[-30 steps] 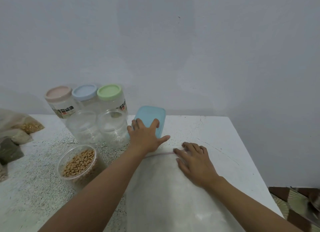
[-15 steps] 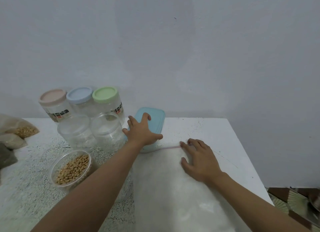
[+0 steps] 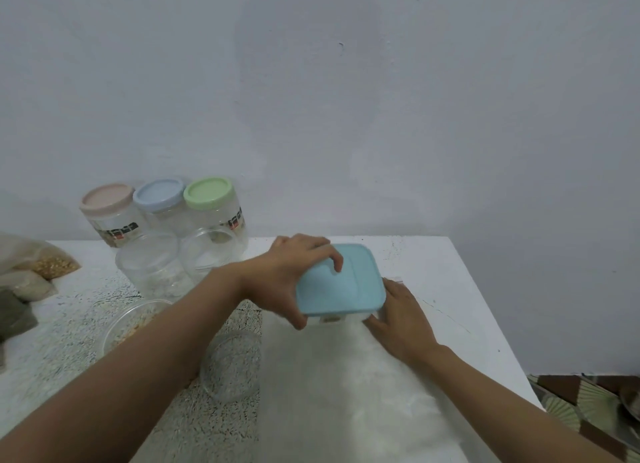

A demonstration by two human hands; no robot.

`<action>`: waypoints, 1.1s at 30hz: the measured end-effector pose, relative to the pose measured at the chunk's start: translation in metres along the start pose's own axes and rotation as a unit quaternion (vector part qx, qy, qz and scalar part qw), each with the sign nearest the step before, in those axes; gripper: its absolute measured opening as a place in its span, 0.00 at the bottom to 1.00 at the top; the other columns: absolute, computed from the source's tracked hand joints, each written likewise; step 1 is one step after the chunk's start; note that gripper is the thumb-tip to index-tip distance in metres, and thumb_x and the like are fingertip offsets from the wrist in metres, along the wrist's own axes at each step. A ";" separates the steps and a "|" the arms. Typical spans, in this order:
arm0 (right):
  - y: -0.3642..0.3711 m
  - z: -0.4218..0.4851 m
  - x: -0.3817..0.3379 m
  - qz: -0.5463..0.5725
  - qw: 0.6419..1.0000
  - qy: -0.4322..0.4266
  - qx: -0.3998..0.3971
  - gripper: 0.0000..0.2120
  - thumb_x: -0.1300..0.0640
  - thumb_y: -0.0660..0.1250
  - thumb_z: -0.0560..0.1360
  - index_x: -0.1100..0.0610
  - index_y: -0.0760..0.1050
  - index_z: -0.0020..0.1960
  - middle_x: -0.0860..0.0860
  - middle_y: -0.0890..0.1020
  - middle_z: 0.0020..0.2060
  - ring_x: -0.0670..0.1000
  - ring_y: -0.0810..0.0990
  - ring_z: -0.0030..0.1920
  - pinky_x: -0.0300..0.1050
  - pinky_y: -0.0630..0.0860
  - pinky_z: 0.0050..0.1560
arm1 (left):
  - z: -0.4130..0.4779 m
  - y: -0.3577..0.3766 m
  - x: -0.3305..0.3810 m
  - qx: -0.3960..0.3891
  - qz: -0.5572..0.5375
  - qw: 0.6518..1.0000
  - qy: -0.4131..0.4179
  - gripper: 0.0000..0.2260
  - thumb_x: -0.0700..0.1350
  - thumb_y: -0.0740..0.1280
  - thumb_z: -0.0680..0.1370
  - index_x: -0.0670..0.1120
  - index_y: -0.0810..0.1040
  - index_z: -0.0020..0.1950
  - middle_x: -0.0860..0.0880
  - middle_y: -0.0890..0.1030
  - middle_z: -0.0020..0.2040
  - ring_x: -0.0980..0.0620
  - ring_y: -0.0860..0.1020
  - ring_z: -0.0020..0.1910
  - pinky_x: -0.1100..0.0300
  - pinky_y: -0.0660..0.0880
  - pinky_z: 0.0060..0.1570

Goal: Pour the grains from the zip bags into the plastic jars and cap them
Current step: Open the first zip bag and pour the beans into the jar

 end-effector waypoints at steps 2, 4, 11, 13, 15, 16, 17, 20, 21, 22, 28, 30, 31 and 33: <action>-0.003 0.000 0.002 0.043 0.999 0.027 0.003 0.22 0.46 0.63 0.78 0.52 0.74 0.69 0.46 0.79 0.65 0.50 0.75 0.64 0.47 0.70 0.67 | -0.001 0.015 -0.005 -0.017 -0.010 1.000 -0.009 0.38 0.49 0.81 0.61 0.59 0.66 0.65 0.55 0.65 0.70 0.56 0.61 0.67 0.54 0.55 0.68; -0.005 -0.002 0.004 0.061 0.997 0.048 0.020 0.17 0.55 0.63 0.81 0.53 0.74 0.69 0.46 0.78 0.65 0.50 0.74 0.64 0.43 0.69 0.65 | -0.004 0.030 -0.013 -0.030 -0.041 0.998 -0.027 0.36 0.48 0.80 0.63 0.60 0.65 0.65 0.55 0.64 0.71 0.55 0.61 0.68 0.54 0.54 0.69; -0.002 -0.007 0.005 0.080 0.994 0.074 0.031 0.19 0.64 0.62 0.81 0.56 0.74 0.71 0.49 0.77 0.69 0.51 0.73 0.69 0.39 0.64 0.68 | -0.003 0.067 -0.031 -0.041 -0.041 0.998 -0.026 0.34 0.49 0.74 0.66 0.63 0.61 0.67 0.55 0.45 0.84 0.59 0.37 0.81 0.46 0.33 0.78; -0.008 -0.007 0.003 0.125 0.986 0.103 0.042 0.19 0.67 0.63 0.79 0.57 0.76 0.69 0.50 0.79 0.66 0.52 0.75 0.66 0.38 0.65 0.65 | -0.002 0.073 -0.030 -0.014 -0.019 0.999 -0.030 0.33 0.50 0.73 0.67 0.63 0.60 0.66 0.53 0.46 0.84 0.58 0.38 0.81 0.45 0.35 0.79; -0.019 -0.008 0.001 0.183 0.971 0.132 0.076 0.17 0.69 0.63 0.77 0.58 0.79 0.64 0.50 0.82 0.60 0.51 0.79 0.61 0.38 0.68 0.62 | -0.001 0.077 -0.030 0.003 -0.003 0.999 -0.032 0.32 0.52 0.74 0.67 0.63 0.60 0.64 0.52 0.46 0.84 0.56 0.39 0.82 0.42 0.38 0.79; -0.024 -0.011 -0.002 0.200 0.966 0.138 0.093 0.16 0.69 0.63 0.77 0.57 0.80 0.61 0.48 0.83 0.57 0.50 0.80 0.59 0.38 0.71 0.61 | -0.001 0.078 -0.029 0.004 0.003 0.999 -0.033 0.32 0.52 0.74 0.68 0.63 0.59 0.64 0.52 0.46 0.84 0.56 0.39 0.82 0.42 0.39 0.79; -0.030 -0.013 -0.006 0.209 0.962 0.137 0.109 0.15 0.68 0.64 0.77 0.55 0.81 0.58 0.46 0.84 0.54 0.47 0.80 0.56 0.38 0.73 0.59 | -0.001 0.078 -0.028 0.000 0.008 0.999 -0.037 0.32 0.52 0.75 0.68 0.62 0.59 0.64 0.52 0.46 0.84 0.55 0.38 0.82 0.41 0.39 0.79; -0.045 -0.018 -0.025 0.248 0.948 0.118 0.162 0.11 0.65 0.66 0.79 0.49 0.80 0.52 0.41 0.84 0.48 0.39 0.80 0.50 0.36 0.74 0.53 | -0.002 0.072 -0.023 -0.035 0.029 0.998 -0.046 0.37 0.49 0.76 0.68 0.62 0.59 0.70 0.53 0.41 0.83 0.51 0.32 0.80 0.39 0.32 0.77; -0.050 -0.017 -0.035 0.266 0.941 0.109 0.178 0.11 0.64 0.66 0.80 0.48 0.79 0.50 0.41 0.84 0.46 0.41 0.81 0.48 0.35 0.74 0.49 | -0.007 0.068 -0.021 -0.046 0.042 0.997 -0.049 0.39 0.49 0.76 0.69 0.63 0.58 0.74 0.54 0.39 0.83 0.50 0.30 0.80 0.41 0.30 0.77; -0.056 -0.018 -0.045 0.284 0.935 0.102 0.187 0.11 0.63 0.66 0.80 0.47 0.78 0.48 0.41 0.84 0.43 0.44 0.82 0.45 0.36 0.74 0.46 | -0.013 0.062 -0.018 -0.056 0.045 0.996 -0.051 0.40 0.50 0.76 0.70 0.64 0.58 0.76 0.55 0.39 0.82 0.50 0.31 0.80 0.43 0.31 0.77; -0.070 -0.019 -0.124 0.327 0.937 -0.002 0.119 0.09 0.61 0.67 0.80 0.47 0.78 0.47 0.46 0.81 0.38 0.52 0.81 0.40 0.48 0.77 0.41 | -0.103 0.005 -0.005 0.128 -0.095 0.982 -0.100 0.17 0.55 0.73 0.78 0.62 0.74 0.65 0.60 0.81 0.59 0.62 0.80 0.55 0.56 0.78 0.57; -0.060 -0.015 -0.150 0.301 0.950 -0.047 0.069 0.07 0.60 0.67 0.80 0.48 0.79 0.49 0.45 0.81 0.38 0.50 0.80 0.40 0.48 0.78 0.42 | -0.141 -0.010 -0.010 0.207 -0.075 0.969 -0.112 0.13 0.55 0.71 0.78 0.60 0.77 0.61 0.62 0.82 0.48 0.61 0.80 0.49 0.59 0.78 0.49; -0.050 -0.011 -0.165 0.274 0.958 -0.073 0.037 0.05 0.59 0.67 0.80 0.50 0.79 0.50 0.44 0.82 0.40 0.49 0.80 0.41 0.49 0.79 0.43 | -0.161 -0.014 -0.018 0.238 -0.062 0.961 -0.124 0.12 0.59 0.70 0.77 0.61 0.77 0.60 0.63 0.81 0.47 0.61 0.79 0.49 0.59 0.77 0.48; -0.031 -0.005 -0.189 0.194 0.973 -0.115 -0.044 0.04 0.56 0.67 0.80 0.51 0.80 0.53 0.44 0.82 0.46 0.46 0.80 0.46 0.49 0.79 0.49 | -0.192 -0.016 -0.035 0.272 -0.042 0.949 -0.155 0.17 0.68 0.64 0.75 0.64 0.76 0.60 0.64 0.80 0.50 0.62 0.76 0.53 0.57 0.74 0.52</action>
Point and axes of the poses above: each hand's wrist, its own z-axis towards the middle knuckle, its own y-axis out of the palm, x = y × z, the point moved 3 cm from there along z, towards the middle knuckle
